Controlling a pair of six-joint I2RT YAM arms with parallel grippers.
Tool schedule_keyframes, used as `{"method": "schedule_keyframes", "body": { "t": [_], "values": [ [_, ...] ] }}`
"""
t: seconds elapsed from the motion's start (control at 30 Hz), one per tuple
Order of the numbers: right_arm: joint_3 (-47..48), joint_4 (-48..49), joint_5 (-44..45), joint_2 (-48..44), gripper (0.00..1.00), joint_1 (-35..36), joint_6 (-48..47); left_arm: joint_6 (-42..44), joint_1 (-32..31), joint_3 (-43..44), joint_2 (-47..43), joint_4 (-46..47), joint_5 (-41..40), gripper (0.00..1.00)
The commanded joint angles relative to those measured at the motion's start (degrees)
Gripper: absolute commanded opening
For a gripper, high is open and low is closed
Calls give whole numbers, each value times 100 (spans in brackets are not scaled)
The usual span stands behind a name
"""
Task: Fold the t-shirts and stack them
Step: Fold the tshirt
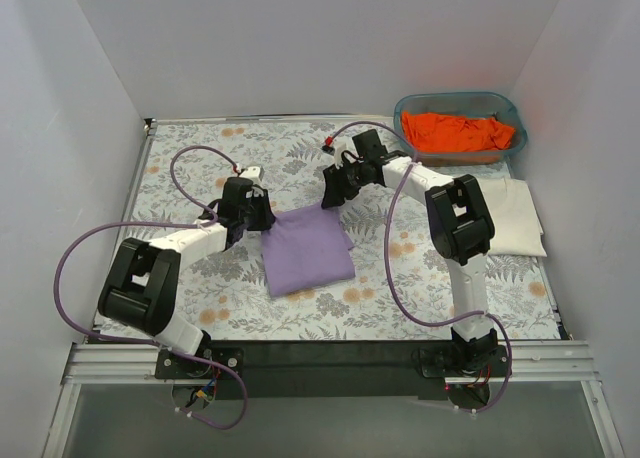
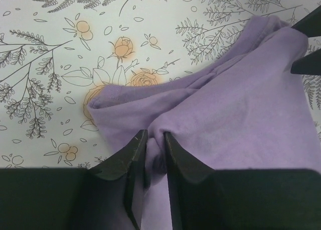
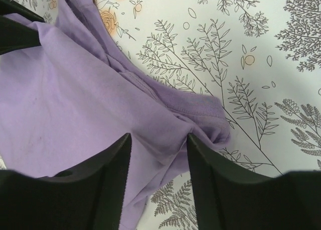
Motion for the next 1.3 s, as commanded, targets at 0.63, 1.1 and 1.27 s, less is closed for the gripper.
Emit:
{"method": "schedule_keyframes", "body": {
  "t": [0.63, 1.1, 1.27],
  "values": [
    [-624, 143, 406, -1144, 1, -22, -170, 152, 15, 347, -339, 235, 282, 7],
    [-563, 222, 1083, -609, 4, -198, 270, -67, 24, 505, 882, 850, -34, 31],
    [-519, 222, 1539, -739, 11, -206, 559, -137, 24, 786, 892, 754, -104, 55]
  ]
}}
